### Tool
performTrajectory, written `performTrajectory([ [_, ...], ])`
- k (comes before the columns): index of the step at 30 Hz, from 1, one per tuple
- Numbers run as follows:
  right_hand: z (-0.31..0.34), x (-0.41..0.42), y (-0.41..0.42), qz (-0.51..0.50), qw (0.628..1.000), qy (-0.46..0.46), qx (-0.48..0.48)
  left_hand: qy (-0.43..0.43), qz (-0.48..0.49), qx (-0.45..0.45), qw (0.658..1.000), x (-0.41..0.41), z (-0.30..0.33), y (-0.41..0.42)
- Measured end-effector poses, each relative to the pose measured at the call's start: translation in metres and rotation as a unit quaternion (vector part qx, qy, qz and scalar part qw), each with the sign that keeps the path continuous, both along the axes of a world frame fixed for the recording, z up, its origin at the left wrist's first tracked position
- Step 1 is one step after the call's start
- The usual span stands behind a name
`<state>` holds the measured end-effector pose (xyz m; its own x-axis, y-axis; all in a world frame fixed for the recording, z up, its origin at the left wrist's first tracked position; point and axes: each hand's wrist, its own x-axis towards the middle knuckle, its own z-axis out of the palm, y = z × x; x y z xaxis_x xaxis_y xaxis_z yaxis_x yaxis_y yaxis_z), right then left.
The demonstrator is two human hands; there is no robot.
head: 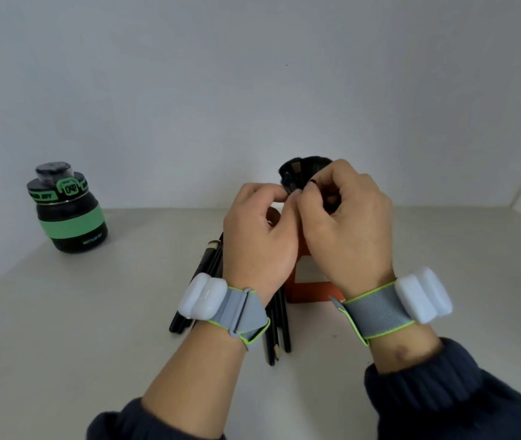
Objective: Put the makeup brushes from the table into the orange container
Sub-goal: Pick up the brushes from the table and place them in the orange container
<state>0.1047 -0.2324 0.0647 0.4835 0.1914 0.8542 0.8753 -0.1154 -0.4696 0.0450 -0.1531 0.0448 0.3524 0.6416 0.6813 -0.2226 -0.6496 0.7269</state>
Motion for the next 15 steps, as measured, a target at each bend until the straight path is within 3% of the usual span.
performTrajectory([
  [8,0.002,-0.008,-0.003,0.015,1.0,0.002,0.015,0.017,-0.017,-0.008,1.0,-0.008,-0.001,0.004],
  [12,0.002,-0.014,-0.003,-0.022,0.994,-0.086,0.063,0.018,0.003,-0.002,1.0,-0.023,-0.002,0.03],
  [15,-0.003,-0.026,0.0,0.017,0.988,-0.141,0.064,0.084,0.041,0.019,0.995,-0.039,-0.007,0.057],
])
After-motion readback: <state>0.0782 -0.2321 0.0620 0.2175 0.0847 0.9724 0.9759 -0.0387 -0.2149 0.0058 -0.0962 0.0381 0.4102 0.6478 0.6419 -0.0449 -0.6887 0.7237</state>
